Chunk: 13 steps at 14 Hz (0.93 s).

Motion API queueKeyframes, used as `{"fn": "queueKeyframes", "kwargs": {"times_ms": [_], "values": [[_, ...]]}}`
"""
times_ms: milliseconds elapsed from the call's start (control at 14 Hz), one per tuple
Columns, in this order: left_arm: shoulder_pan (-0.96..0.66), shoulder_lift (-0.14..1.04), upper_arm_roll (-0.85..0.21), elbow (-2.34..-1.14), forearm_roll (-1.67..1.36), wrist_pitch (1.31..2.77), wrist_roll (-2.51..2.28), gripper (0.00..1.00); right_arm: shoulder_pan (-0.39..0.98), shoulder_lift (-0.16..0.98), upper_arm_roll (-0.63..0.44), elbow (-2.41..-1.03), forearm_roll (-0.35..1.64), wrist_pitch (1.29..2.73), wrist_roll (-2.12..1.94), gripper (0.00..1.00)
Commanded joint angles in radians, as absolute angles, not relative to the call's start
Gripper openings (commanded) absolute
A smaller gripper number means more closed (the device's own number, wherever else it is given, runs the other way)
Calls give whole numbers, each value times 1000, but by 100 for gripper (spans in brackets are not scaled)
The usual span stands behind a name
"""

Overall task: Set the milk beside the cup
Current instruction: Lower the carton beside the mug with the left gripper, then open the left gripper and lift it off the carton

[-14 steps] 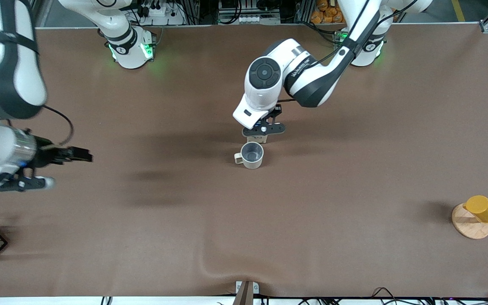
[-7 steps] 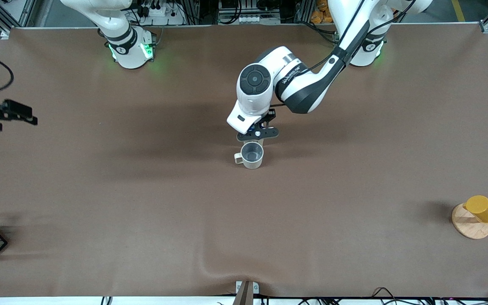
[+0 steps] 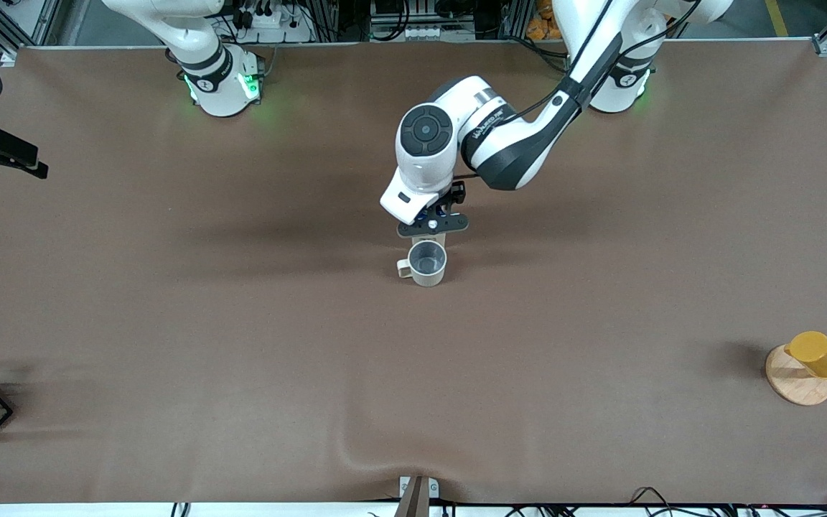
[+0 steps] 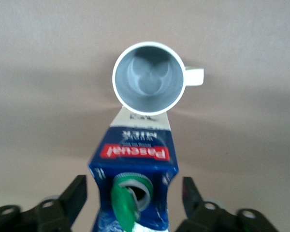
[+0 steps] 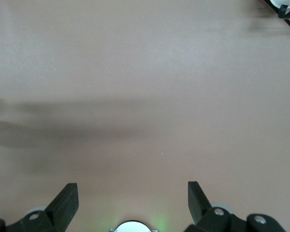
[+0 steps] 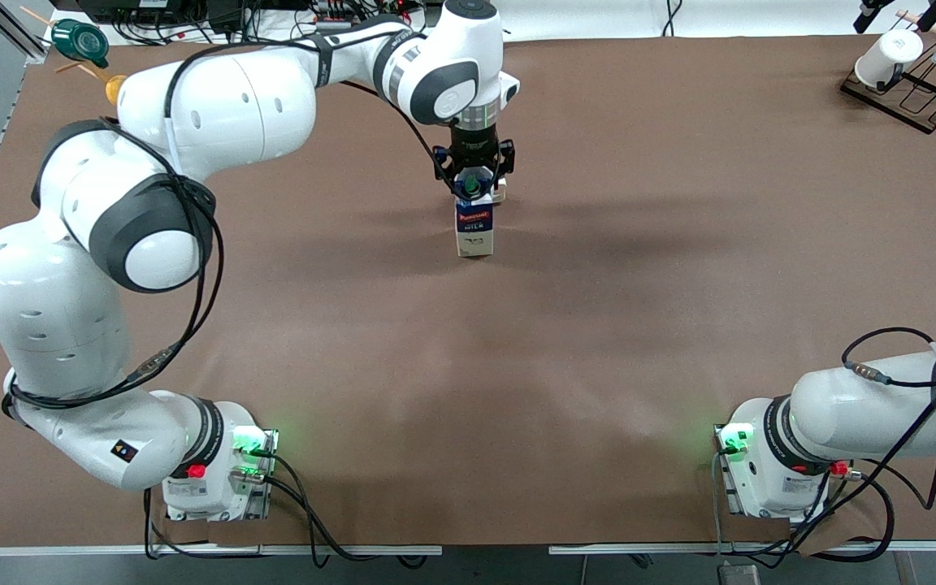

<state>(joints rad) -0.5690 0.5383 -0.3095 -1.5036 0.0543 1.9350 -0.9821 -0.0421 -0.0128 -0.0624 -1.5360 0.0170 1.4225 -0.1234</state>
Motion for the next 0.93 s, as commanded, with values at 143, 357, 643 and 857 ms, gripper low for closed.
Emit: {"fn": "queueKeyframes", "kwargs": {"times_ms": [143, 357, 643, 857], "values": [[-497, 421, -295, -1460, 121, 1921, -1008, 100, -58, -64, -46, -1566, -28, 1425, -109, 100], [-401, 313, -295, -1462, 121, 1878, -1002, 100, -58, -77, -45, -1569, -32, 1427, -115, 100], [-235, 152, -296, -1460, 107, 1786, -942, 100, -51, -74, -41, -1575, -52, 1428, -107, 100], [-94, 78, -296, -1460, 71, 1695, -792, 100, -48, -75, -40, -1577, -52, 1427, -107, 100]]}}
